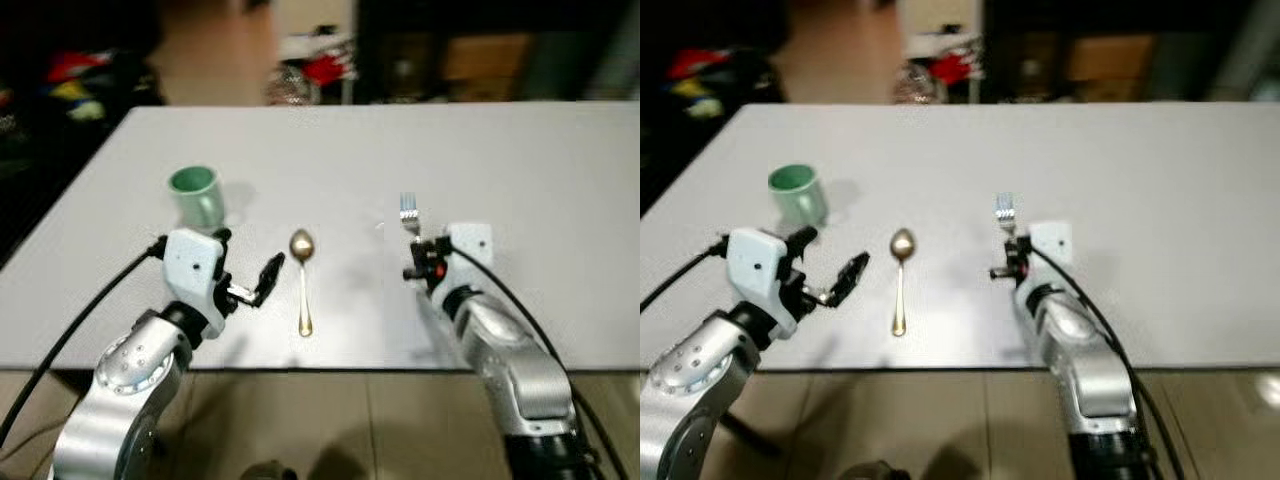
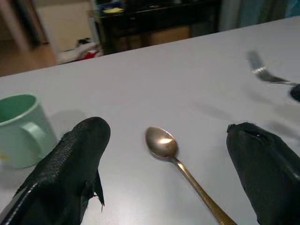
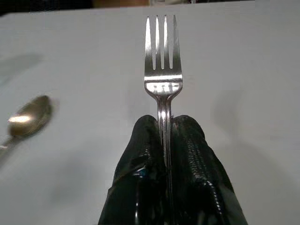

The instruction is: Setting the table

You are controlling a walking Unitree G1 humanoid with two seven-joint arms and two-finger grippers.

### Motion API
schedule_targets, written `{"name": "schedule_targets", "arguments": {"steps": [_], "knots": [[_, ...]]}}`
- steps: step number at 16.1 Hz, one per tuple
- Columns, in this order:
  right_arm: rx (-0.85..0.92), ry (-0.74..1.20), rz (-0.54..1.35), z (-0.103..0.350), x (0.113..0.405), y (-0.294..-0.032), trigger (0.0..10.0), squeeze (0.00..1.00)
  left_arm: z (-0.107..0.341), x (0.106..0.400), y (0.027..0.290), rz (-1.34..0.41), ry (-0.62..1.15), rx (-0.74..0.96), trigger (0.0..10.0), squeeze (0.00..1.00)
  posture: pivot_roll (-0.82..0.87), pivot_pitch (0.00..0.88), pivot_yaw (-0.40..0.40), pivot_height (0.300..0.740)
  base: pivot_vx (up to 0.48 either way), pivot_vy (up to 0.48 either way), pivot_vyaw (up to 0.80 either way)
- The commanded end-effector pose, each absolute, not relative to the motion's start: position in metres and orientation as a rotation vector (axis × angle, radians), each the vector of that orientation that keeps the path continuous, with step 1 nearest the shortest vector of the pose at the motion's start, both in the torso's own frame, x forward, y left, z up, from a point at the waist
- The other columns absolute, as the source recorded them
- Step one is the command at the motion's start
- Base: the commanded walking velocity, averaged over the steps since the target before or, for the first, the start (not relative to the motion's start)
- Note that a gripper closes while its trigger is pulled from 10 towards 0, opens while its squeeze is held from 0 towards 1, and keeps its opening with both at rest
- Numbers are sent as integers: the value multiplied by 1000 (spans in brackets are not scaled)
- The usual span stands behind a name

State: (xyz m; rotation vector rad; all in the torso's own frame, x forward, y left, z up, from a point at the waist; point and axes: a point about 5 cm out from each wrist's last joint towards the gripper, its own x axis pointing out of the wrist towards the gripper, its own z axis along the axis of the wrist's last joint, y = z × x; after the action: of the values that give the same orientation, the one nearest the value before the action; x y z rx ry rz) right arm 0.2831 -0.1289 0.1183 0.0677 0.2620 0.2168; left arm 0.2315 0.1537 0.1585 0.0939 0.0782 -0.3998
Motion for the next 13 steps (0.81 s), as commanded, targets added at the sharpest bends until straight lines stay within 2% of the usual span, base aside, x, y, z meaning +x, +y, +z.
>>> {"name": "schedule_targets", "arguments": {"steps": [1,7,11,13], "knots": [[75,241,277,125,283,-115,10000,0,157,231,159,-378,90,114,10000,0,39,0,74,740,0,352,0],[74,210,302,136,272,-122,10000,0,156,233,162,-346,86,118,10000,0,39,0,68,740,0,372,0],[30,245,251,138,274,-134,10000,0,150,233,156,-300,99,104,10000,0,31,0,59,740,0,0,0],[10,251,249,139,278,-139,10000,0,150,235,154,-281,95,104,10000,0,32,0,53,740,0,-480,0]]}}
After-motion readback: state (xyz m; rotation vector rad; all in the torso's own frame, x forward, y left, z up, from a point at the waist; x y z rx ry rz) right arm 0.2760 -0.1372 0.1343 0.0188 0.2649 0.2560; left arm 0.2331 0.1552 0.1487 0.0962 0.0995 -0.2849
